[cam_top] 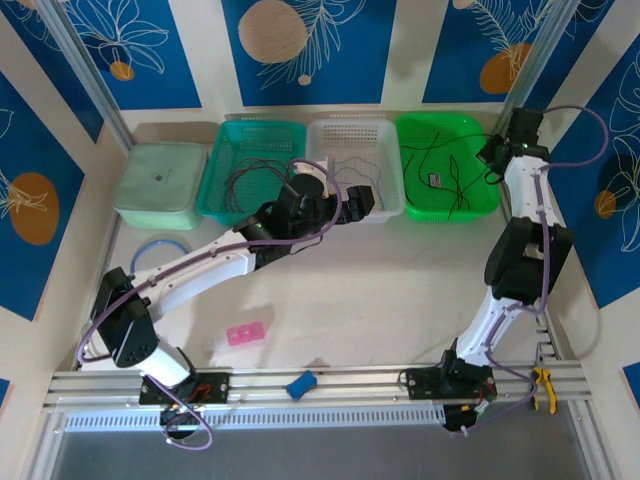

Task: Untangle the cables

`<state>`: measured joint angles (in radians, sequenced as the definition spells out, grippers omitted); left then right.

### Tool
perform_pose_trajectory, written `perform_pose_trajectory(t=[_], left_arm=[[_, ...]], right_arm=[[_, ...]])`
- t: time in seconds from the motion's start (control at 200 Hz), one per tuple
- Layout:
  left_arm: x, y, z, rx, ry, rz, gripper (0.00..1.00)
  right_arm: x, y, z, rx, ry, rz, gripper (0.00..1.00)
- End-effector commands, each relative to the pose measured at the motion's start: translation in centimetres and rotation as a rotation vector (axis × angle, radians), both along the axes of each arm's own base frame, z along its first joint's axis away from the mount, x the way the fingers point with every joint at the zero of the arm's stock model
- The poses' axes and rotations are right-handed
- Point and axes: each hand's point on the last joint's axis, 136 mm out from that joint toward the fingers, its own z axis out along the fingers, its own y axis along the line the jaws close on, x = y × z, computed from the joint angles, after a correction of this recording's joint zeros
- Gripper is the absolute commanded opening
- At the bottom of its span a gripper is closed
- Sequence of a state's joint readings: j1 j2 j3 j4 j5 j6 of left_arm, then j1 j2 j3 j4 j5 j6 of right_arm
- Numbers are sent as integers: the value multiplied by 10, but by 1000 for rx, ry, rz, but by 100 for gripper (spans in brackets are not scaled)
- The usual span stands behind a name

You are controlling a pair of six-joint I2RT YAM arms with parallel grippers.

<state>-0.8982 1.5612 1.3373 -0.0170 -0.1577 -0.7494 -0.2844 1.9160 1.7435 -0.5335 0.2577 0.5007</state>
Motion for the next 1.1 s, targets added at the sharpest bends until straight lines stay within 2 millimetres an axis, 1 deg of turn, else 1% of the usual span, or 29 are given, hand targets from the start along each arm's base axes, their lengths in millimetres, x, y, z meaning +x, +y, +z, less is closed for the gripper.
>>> perform_pose_trajectory(t=[0.0, 0.09, 0.145, 0.215, 0.275, 0.36, 0.38, 0.43, 0.53, 0.68, 0.735, 0.83, 0.855, 0.875, 0.9, 0.905, 0.91, 0.92, 0.96, 1.095], left_arm=[[0, 0, 19, -17, -41, 5, 99], [-1, 2, 19, -13, -44, 10, 99], [-1, 3, 18, -7, -45, 14, 99], [-1, 4, 19, -4, -50, 16, 99], [-1, 6, 18, -1, -51, 19, 99], [-1, 7, 18, 2, -51, 21, 99], [-1, 8, 17, 5, -51, 22, 99], [-2, 8, 17, 8, -50, 22, 99], [-1, 12, 17, 13, -54, 31, 99], [-2, 14, 16, 14, -53, 36, 99], [-2, 15, 15, 15, -51, 34, 99], [-4, 16, 12, 19, -44, 32, 99], [-5, 17, 11, 21, -42, 31, 99], [-6, 17, 10, 19, -40, 32, 99], [-6, 18, 9, 20, -39, 32, 99], [-6, 18, 10, 19, -40, 32, 99], [-6, 19, 10, 20, -39, 33, 99], [-6, 19, 9, 22, -38, 35, 99], [-7, 21, 9, 22, -37, 38, 99], [-9, 34, 8, 38, -42, 65, 99]], right_arm=[[15, 39, -15, 84, 30, 178, 0], [32, 59, -13, 75, 33, 257, 0], [40, 62, -13, 59, 43, 253, 0], [52, 63, -16, 88, 29, 247, 0], [62, 63, -23, 113, 34, 237, 0], [74, 61, -41, 163, 72, 220, 0], [77, 61, -43, 164, 75, 221, 0], [81, 60, -55, 164, 107, 217, 0], [78, 61, -82, 182, 182, 206, 0], [59, 64, -127, 188, 300, 205, 0], [52, 65, -137, 195, 333, 203, 0], [47, 63, -145, 191, 357, 203, 0], [47, 63, -145, 195, 355, 210, 0], [47, 63, -145, 197, 357, 213, 2], [47, 62, -142, 198, 360, 214, 11], [47, 62, -142, 198, 360, 214, 11], [47, 62, -141, 199, 359, 214, 14], [46, 61, -140, 200, 361, 213, 16], [46, 62, -128, 202, 351, 220, 27], [43, 68, -79, 130, 268, 254, 47]])
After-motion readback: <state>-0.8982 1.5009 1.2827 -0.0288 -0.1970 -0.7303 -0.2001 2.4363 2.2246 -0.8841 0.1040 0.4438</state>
